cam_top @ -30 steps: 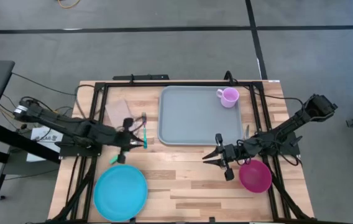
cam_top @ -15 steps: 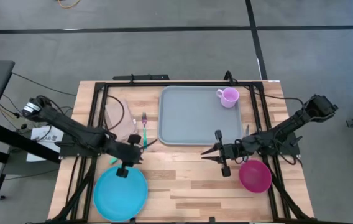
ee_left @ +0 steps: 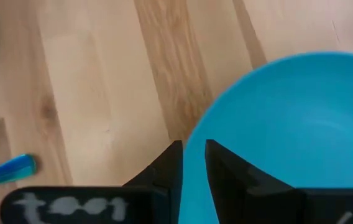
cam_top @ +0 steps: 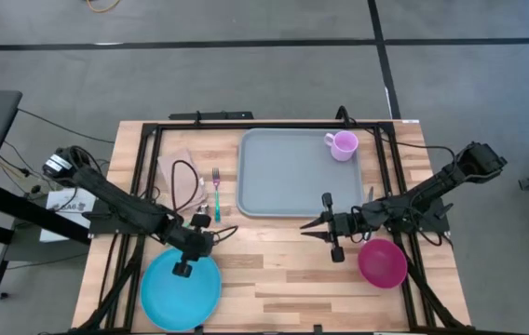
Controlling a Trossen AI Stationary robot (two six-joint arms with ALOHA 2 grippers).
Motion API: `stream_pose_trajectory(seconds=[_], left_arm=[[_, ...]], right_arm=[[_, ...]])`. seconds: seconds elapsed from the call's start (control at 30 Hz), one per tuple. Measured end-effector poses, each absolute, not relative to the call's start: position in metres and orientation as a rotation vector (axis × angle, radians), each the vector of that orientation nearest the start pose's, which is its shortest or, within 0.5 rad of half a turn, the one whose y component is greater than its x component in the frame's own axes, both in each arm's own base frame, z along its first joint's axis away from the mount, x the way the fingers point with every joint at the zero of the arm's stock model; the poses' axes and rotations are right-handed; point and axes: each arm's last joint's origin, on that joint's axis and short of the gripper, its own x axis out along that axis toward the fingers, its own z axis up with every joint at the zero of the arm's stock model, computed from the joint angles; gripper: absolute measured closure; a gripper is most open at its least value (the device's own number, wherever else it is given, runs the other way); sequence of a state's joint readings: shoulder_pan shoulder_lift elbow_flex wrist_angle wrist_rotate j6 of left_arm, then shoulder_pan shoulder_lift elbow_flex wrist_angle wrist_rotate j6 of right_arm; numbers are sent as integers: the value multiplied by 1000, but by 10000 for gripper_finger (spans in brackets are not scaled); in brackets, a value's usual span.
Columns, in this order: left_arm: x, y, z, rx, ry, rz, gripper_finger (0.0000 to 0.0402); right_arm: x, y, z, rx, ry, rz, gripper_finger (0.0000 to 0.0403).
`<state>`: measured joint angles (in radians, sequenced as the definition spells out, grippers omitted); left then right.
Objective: Set up tray
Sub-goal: Put the blue plate on the gray serving tray to the bottom left of the pink cup
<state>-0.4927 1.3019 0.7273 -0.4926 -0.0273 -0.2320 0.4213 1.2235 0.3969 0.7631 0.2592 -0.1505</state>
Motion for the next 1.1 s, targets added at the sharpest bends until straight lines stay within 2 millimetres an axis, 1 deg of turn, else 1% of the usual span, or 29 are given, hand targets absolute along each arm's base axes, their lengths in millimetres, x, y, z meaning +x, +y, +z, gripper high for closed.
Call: stream_pose_trajectory(seconds=[0.1, 0.27, 0.4, 0.5, 0.6, 0.73, 0.87, 1.0, 1.1], left_arm=[[208, -111, 188, 73, 1089, -294, 344], [208, -109, 188, 105, 1074, -239, 344], [208, -109, 188, 123, 1073, -255, 342], [208, -109, 188, 109, 1075, -249, 326], [207, -108, 188, 86, 1095, -227, 299], [207, -107, 187, 102, 1091, -208, 259], [205, -107, 186, 93, 1116, -227, 231], [200, -108, 175, 6, 1146, -265, 222], [195, -106, 166, 12, 1172, -249, 226]], right_arm=[[218, 90, 206, -171, 48, 166, 351], [219, 88, 206, -172, 51, 159, 351], [219, 87, 206, -172, 52, 155, 351], [220, 86, 206, -171, 52, 156, 351], [220, 86, 206, -170, 51, 172, 351], [220, 86, 206, -170, 51, 173, 351], [220, 86, 206, -170, 52, 173, 351], [220, 86, 205, -172, 56, 173, 351], [220, 86, 204, -175, 66, 174, 351]])
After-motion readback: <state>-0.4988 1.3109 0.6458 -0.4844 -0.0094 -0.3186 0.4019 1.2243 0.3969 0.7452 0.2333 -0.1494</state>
